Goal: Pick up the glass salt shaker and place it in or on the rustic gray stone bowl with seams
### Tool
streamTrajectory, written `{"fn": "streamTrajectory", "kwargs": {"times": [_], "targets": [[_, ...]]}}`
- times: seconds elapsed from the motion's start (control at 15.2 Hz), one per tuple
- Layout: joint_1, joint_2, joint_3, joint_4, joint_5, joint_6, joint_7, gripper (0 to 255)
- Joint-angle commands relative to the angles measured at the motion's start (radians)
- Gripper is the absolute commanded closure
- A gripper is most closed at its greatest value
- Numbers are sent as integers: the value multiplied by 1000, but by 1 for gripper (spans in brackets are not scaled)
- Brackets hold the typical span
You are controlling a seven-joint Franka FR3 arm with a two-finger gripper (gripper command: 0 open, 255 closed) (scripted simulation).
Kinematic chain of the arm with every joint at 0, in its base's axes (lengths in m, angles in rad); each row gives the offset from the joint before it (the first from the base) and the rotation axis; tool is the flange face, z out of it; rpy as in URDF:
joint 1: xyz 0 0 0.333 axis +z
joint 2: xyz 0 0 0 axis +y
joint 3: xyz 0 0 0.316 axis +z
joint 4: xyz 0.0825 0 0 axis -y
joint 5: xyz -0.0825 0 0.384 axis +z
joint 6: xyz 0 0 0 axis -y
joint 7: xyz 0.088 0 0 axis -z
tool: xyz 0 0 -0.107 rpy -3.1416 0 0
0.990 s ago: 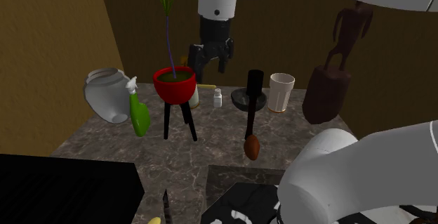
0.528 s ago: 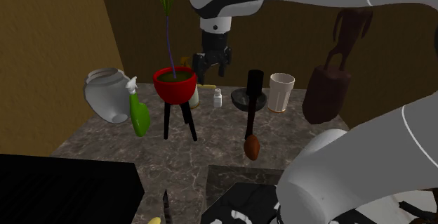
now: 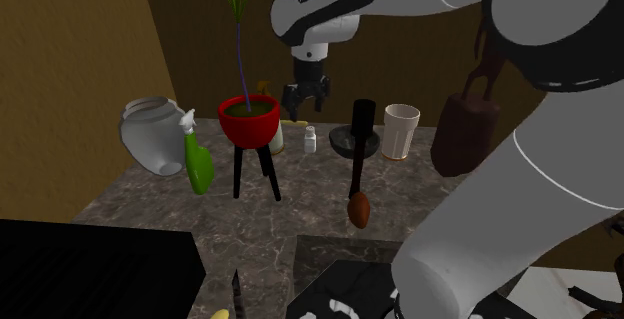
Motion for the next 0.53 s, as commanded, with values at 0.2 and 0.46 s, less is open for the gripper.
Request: {"fn": "streamTrajectory", "kwargs": {"times": [0.2, 0.46], "targets": [[-18, 175, -46, 96, 20, 61, -58, 0], [-39, 322, -76, 195, 51, 91, -110, 0]]}}
